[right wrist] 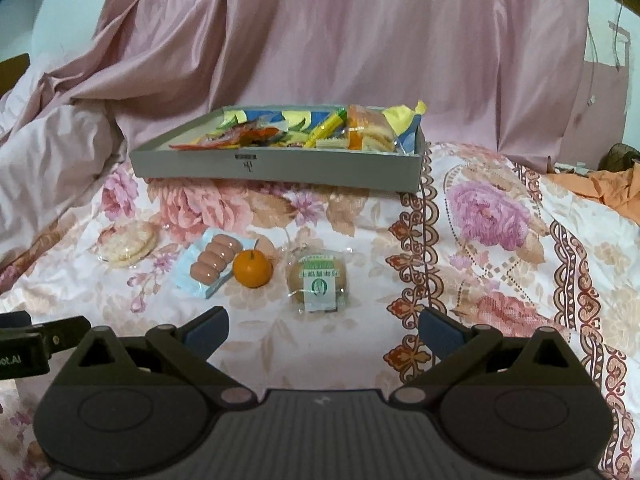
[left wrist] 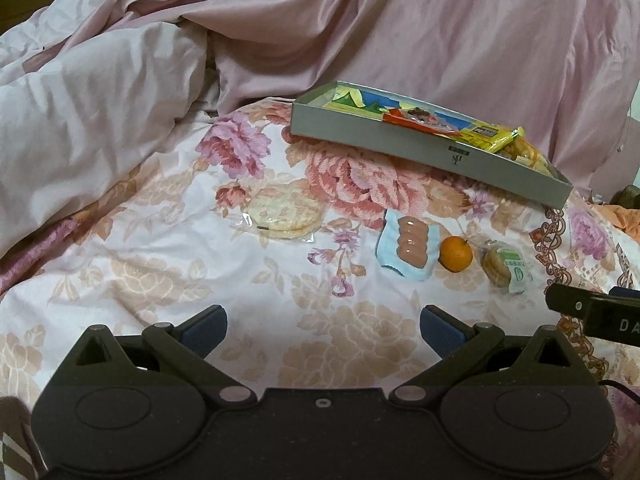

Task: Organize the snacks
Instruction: 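Withdraw both tools from the box toward the remaining snacks, then grasp the mandarin orange with the left tool while the right tool grasps the WUTANG cake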

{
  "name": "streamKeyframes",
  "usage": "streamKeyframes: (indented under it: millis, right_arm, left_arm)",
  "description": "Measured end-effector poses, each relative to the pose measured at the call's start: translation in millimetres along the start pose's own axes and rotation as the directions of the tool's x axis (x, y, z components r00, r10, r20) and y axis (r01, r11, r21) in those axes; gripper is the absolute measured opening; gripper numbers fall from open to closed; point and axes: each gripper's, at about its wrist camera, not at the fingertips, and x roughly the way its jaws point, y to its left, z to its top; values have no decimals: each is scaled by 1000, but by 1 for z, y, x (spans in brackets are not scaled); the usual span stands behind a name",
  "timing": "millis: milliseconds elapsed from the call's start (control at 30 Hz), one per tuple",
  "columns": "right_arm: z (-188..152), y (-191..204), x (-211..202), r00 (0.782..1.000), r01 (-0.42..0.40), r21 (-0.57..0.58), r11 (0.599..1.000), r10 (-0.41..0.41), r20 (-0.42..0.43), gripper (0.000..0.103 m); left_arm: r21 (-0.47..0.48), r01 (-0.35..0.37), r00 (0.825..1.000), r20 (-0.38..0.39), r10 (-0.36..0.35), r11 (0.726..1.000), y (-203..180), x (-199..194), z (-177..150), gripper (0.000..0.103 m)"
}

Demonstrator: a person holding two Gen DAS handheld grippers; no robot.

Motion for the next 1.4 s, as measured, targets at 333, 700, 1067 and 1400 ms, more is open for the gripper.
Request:
streamKeyframes:
  millis: [333,700,1067,1400]
  right_arm:
    - [12,-17,27,991,-35,107,994,48,-123,103]
    - [31,-38,60,980,-88,86,992,102,-169,103]
    - [38,-33,79,978,-179,-158,971,159,-134,103]
    - [29,-13,97,976,-206,-283,937,177,-124,103]
  left_arm:
    - [48,-8,1000,-2,8,999,-14,16,11,102]
    - [192,44,999,-6,-43,980,-41,43,24,102]
    - [308,76,997,-1,-79,948,-53,72,35,102]
    - [311,189,981,-13,-195,931,-70,104,57,102]
